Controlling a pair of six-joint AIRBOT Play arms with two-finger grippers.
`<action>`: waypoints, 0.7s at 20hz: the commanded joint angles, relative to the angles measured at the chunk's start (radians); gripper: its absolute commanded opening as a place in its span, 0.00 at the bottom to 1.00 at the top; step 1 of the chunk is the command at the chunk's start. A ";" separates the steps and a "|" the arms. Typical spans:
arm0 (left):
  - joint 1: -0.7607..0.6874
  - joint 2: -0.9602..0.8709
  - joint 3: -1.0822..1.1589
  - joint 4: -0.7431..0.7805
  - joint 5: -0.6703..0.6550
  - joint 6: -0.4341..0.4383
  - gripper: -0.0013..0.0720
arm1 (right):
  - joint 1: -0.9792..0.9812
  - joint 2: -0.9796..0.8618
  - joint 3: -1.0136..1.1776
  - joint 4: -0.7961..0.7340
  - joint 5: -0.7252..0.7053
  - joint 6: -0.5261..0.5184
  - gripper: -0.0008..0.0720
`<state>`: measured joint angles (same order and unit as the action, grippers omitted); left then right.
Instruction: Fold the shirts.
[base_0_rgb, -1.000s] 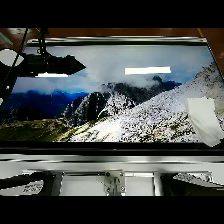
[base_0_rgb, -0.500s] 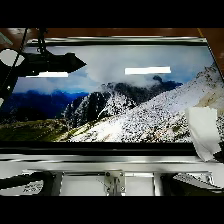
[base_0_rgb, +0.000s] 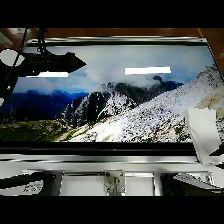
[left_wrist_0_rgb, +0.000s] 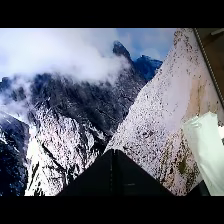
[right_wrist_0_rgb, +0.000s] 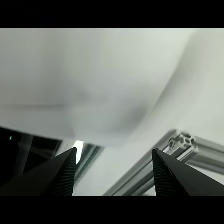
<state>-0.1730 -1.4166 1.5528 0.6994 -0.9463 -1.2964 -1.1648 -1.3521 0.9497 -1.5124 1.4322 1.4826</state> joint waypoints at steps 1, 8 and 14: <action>0.000 -0.007 0.000 0.001 -0.001 0.001 0.08 | 0.001 0.008 0.109 0.168 0.209 -0.064 0.82; -0.096 -0.027 0.002 0.662 -0.346 -0.211 0.08 | 0.339 0.016 0.556 0.315 0.192 -0.110 0.82; -0.153 -0.044 0.016 0.774 -0.436 -0.310 0.98 | 0.823 -0.003 0.554 0.092 0.060 0.043 0.94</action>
<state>-0.3065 -1.4559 1.5627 1.3857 -1.3243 -1.5520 -0.5152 -1.3388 1.4864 -1.3399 1.5463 1.4452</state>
